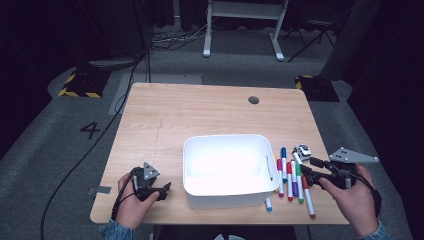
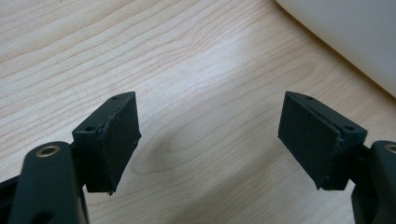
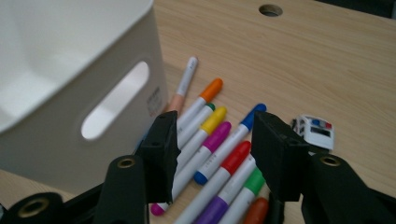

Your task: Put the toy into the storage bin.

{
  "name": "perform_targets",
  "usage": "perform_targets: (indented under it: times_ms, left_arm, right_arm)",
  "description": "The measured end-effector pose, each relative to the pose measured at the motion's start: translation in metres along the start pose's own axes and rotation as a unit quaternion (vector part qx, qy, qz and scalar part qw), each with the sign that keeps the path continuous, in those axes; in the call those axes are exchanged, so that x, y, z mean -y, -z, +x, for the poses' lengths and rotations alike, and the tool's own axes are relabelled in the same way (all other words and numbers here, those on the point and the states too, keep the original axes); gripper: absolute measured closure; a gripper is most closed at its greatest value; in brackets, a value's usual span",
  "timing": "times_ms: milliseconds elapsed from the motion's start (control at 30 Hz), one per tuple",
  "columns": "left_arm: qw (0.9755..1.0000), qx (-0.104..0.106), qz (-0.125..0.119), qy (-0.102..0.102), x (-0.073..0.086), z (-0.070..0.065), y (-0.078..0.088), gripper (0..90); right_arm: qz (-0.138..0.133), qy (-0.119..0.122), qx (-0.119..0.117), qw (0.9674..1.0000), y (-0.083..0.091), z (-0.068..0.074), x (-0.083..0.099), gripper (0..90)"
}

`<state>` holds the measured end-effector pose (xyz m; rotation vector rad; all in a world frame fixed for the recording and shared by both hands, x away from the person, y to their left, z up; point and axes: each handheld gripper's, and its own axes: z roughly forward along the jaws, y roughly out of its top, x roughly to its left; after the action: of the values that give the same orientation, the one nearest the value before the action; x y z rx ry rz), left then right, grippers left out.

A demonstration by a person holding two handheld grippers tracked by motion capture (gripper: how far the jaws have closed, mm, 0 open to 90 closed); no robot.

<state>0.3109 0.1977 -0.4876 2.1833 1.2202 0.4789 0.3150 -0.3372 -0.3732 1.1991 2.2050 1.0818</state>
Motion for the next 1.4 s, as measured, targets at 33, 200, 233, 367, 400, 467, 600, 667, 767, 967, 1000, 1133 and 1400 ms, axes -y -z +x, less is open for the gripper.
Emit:
perform_targets:
  times_ms: [33,200,233,367,400,467,600,667,767,967,1000,1133,1400]
  left_arm:
    - [1.0,0.002,0.0,0.003,0.001,0.001,0.0,20.9]
    - [1.0,-0.005,0.006,0.001,0.007,0.006,-0.001,20.6]
    - [1.0,-0.003,0.008,0.002,0.009,0.007,-0.002,20.6]
    - [0.9999,0.005,-0.005,0.008,0.012,0.011,-0.004,19.5]
    - [0.9998,0.012,-0.006,0.011,0.013,0.012,-0.005,18.8]
    - [0.9996,0.018,-0.013,0.019,0.014,0.014,-0.006,16.9]
    - [0.9993,0.02,-0.025,0.02,0.016,0.015,-0.009,15.4]
    - [0.9993,0.019,-0.027,0.019,0.016,0.015,-0.009,14.9]
    - [0.9993,0.019,-0.027,0.019,0.016,0.015,-0.01,14.8]
    - [0.9993,0.019,-0.027,0.019,0.016,0.015,-0.01,14.6]
    - [0.9993,0.02,-0.026,0.019,0.015,0.015,-0.01,14.6]
    - [0.9992,0.02,-0.027,0.02,0.016,0.015,-0.01,14.6]
    - [0.9993,0.021,-0.024,0.018,0.015,0.015,-0.009,14.6]
  right_arm:
    - [0.005,0.001,0.004,1.0,0.001,-0.003,0.004,53.7]
    - [0.041,-0.022,0.016,0.9988,0.005,-0.016,0.023,58.6]
    - [0.048,-0.026,0.019,0.9983,0.006,-0.018,0.027,60.1]
    - [0.071,-0.035,0.031,0.9964,0.005,-0.028,0.041,62.2]
    - [0.079,-0.037,0.034,0.9956,0.004,-0.031,0.045,62.6]
    - [0.098,-0.041,0.035,0.9937,-0.002,-0.037,0.056,62.8]
    - [0.111,-0.049,0.04,0.9918,-0.011,-0.042,0.065,63.4]
    - [0.115,-0.048,0.045,0.9912,-0.017,-0.046,0.068,64.0]
    - [0.126,-0.052,0.047,0.9896,-0.03,-0.052,0.07,64.8]
    - [0.145,-0.044,0.049,0.9872,-0.053,-0.061,0.07,65.5]
    - [0.146,-0.04,0.048,0.9873,-0.056,-0.063,0.071,65.5]
    - [0.153,-0.036,0.05,0.9864,-0.063,-0.067,0.07,65.8]
    - [0.163,-0.012,0.049,0.9853,-0.077,-0.07,0.064,65.9]
